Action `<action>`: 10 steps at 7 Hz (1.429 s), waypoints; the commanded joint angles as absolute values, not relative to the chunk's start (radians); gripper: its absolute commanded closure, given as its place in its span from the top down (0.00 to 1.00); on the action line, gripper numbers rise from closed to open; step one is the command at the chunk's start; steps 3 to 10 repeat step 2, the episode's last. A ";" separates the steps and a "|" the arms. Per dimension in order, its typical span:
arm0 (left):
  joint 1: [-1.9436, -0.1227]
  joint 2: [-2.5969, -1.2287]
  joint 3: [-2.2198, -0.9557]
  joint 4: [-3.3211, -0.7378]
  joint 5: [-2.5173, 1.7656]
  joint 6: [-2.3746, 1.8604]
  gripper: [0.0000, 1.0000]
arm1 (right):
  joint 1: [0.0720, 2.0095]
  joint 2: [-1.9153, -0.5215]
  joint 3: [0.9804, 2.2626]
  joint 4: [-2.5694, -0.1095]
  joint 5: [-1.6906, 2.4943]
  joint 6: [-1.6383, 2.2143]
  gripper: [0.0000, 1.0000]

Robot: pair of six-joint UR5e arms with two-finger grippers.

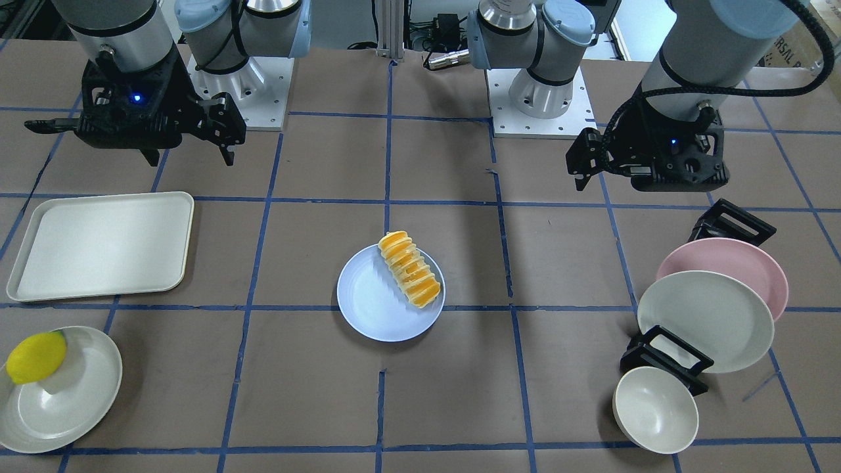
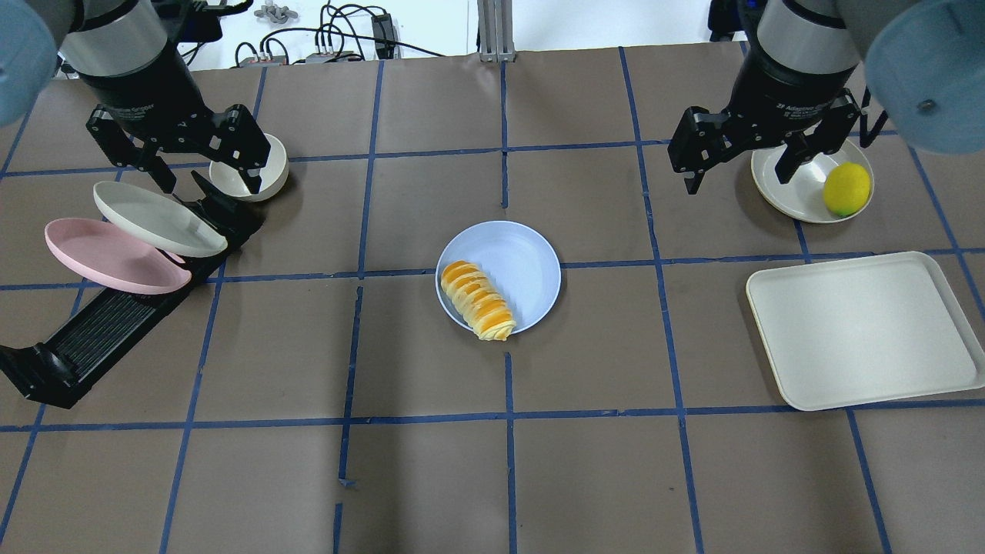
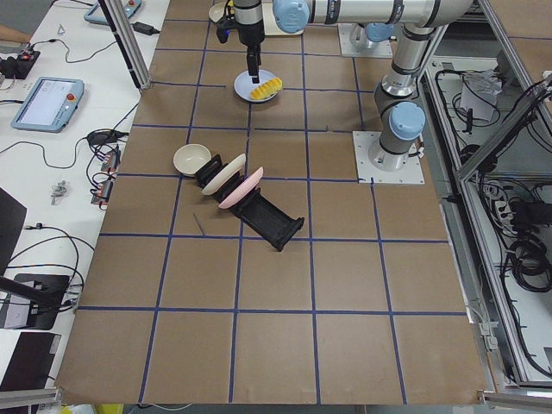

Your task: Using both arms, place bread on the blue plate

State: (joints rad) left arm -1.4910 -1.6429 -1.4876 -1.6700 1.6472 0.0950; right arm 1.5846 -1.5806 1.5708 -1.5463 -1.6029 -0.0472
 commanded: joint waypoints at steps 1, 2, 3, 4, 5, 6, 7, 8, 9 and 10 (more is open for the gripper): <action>-1.491 -1.643 -1.488 -1.669 1.646 0.095 1.00 | 1.585 -1.582 1.571 -1.546 -1.603 -0.046 1.00; -1.491 -1.643 -1.488 -1.670 1.647 0.095 1.00 | 1.585 -1.580 1.571 -1.546 -1.603 -0.046 1.00; -1.491 -1.643 -1.488 -1.670 1.647 0.095 1.00 | 1.585 -1.580 1.571 -1.546 -1.603 -0.046 1.00; -1.491 -1.643 -1.488 -1.670 1.647 0.095 1.00 | 1.585 -1.580 1.571 -1.546 -1.603 -0.046 1.00; -1.491 -1.643 -1.488 -1.670 1.647 0.095 1.00 | 1.585 -1.580 1.571 -1.546 -1.603 -0.046 1.00; -1.491 -1.643 -1.488 -1.670 1.647 0.095 1.00 | 1.585 -1.580 1.571 -1.546 -1.603 -0.046 1.00; -1.491 -1.643 -1.488 -1.670 1.647 0.095 1.00 | 1.585 -1.580 1.571 -1.546 -1.603 -0.046 1.00; -1.491 -1.643 -1.488 -1.670 1.647 0.095 1.00 | 1.585 -1.580 1.571 -1.546 -1.603 -0.046 1.00; -1.491 -1.643 -1.488 -1.670 1.647 0.095 1.00 | 1.585 -1.580 1.571 -1.546 -1.603 -0.046 1.00; -1.491 -1.643 -1.488 -1.670 1.647 0.095 1.00 | 1.585 -1.580 1.571 -1.546 -1.603 -0.046 1.00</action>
